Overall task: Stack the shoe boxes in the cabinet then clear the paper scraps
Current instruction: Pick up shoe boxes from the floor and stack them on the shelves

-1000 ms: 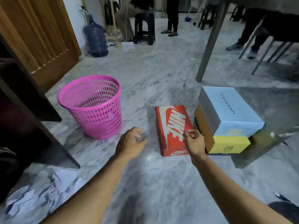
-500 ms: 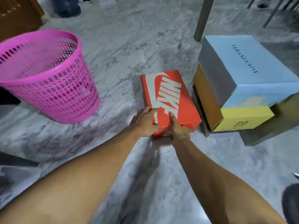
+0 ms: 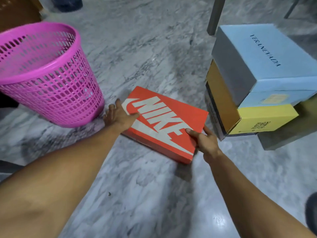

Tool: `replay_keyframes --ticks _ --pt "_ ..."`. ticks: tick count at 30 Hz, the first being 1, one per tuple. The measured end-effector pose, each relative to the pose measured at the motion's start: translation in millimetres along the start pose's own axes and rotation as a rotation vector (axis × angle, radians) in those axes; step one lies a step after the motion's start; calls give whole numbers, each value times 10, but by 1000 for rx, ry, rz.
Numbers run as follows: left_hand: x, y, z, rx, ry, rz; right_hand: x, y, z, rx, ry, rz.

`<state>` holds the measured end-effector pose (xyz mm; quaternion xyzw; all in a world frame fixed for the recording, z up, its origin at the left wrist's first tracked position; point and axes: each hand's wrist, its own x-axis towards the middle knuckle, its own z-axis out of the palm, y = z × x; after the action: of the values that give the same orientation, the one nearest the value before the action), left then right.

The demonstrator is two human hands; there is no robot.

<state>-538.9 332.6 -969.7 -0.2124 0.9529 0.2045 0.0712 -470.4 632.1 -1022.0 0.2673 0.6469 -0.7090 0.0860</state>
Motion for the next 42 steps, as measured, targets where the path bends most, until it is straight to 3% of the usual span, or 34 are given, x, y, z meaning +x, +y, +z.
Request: replay_keyframes --ticks 2,5,13,23,26,33,36,42 --pt "2 -229 3 -125 -145 -73 -49 -37 -64 23 -39 -4" --pt "-155 -465 9 -214 -207 -58 -151 14 -70 26 -36 -29" --pt "-992 -934 -240 -579 -179 -145 -853 -68 -162 75 -165 -43" --pt "-2363 -1509 -1660 -1057 -167 12 -2335 -970 246 125 -390 -216" --pt "-2738 -1681 -2033 -1110 -76 39 -2813 -1272 422 130 -463 -265" --pt "-3553 -2356 -2918 -1385 163 -85 -3859 -2020 1103 94 -639 -319" --pt "-3859 -2690 -3396 -1457 244 -55 -4203 -2226 1557 74 -750 -349" --pt "-4431 -3165 -4317 -1605 565 31 -4664 -2407 2478 88 -996 -406"
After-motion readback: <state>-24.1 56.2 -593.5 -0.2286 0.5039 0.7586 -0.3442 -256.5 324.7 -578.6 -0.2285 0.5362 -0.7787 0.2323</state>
